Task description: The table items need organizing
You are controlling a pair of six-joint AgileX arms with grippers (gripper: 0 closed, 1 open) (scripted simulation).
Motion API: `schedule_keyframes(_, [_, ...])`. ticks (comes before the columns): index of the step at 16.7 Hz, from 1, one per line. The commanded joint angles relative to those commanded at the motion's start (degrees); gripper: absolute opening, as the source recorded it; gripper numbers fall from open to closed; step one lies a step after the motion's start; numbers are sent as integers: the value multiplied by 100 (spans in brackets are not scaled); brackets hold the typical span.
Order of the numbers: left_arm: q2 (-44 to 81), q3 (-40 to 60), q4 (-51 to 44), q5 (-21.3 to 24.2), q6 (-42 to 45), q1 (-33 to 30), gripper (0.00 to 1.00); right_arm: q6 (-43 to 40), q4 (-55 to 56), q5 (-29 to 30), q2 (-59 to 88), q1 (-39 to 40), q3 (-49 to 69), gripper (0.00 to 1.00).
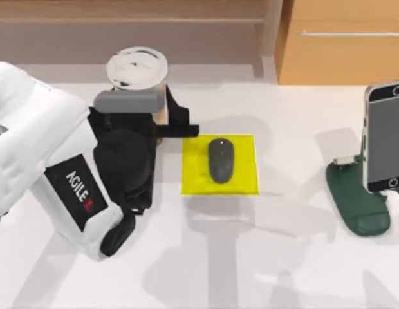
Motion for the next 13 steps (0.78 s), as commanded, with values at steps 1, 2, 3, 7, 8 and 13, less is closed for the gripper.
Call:
schedule_keyframes(1, [-56, 53, 41, 37, -2, 5, 0, 0, 0, 0, 0, 0, 0, 100])
schedule_keyframes(2, [-153, 135, 66, 110, -8, 19, 0, 0, 0, 0, 0, 0, 0, 100])
schedule_keyframes(3, [-276, 236, 66, 217, -17, 45, 0, 0, 0, 0, 0, 0, 0, 100])
schedule_keyframes(7, [-860, 799, -210, 892, -82, 299, 0, 0, 0, 0, 0, 0, 0, 100])
schedule_keyframes(8, [-996, 961, -351, 1104, -104, 412, 0, 0, 0, 0, 0, 0, 0, 100])
schedule_keyframes(13, [-1349, 1785, -1471, 2245, -207, 1354, 0, 0, 0, 0, 0, 0, 0, 100])
